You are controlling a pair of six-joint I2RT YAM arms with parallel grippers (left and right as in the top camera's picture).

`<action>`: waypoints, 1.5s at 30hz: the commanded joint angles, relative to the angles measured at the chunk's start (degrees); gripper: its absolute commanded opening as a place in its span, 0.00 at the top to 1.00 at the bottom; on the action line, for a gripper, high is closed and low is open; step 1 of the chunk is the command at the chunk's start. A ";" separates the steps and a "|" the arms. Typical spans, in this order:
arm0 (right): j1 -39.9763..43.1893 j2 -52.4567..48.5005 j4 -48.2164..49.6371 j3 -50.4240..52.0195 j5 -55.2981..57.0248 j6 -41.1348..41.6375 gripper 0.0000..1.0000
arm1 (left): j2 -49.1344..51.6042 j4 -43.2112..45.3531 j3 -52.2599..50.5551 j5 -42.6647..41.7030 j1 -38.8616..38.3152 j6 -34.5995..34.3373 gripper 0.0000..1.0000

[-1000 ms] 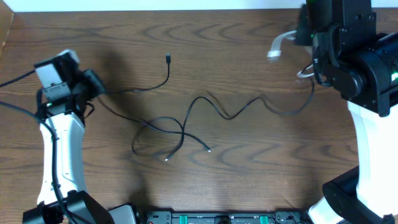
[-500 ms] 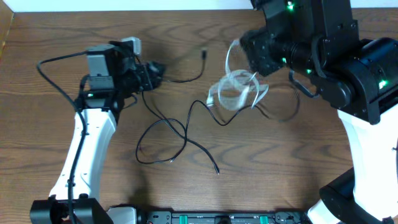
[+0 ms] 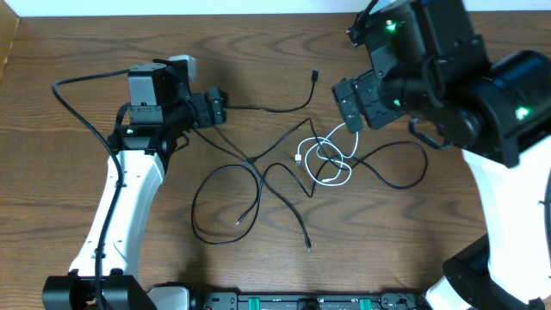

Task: Untangle cables
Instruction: 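Lower the open right gripper over the white cable coil at center, then close the right gripper on the white flat cable loop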

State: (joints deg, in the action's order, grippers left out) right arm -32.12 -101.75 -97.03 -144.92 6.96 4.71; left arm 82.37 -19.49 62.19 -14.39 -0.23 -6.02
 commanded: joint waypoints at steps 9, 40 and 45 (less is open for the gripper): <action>-0.57 -0.26 12.81 28.92 16.20 32.96 0.01 | -4.68 0.02 0.83 36.57 0.02 4.24 0.04; -0.39 -0.26 41.38 72.65 4.37 23.23 0.01 | -19.17 -2.36 0.83 32.85 -0.24 4.31 0.00; -0.44 -0.26 46.10 77.29 3.02 21.44 0.01 | -19.17 -2.36 0.83 32.87 -0.24 4.33 0.00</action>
State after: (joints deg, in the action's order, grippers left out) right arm -32.12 -102.06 -52.36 -70.08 10.92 28.29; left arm 63.44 -21.76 62.19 19.11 -0.23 -2.52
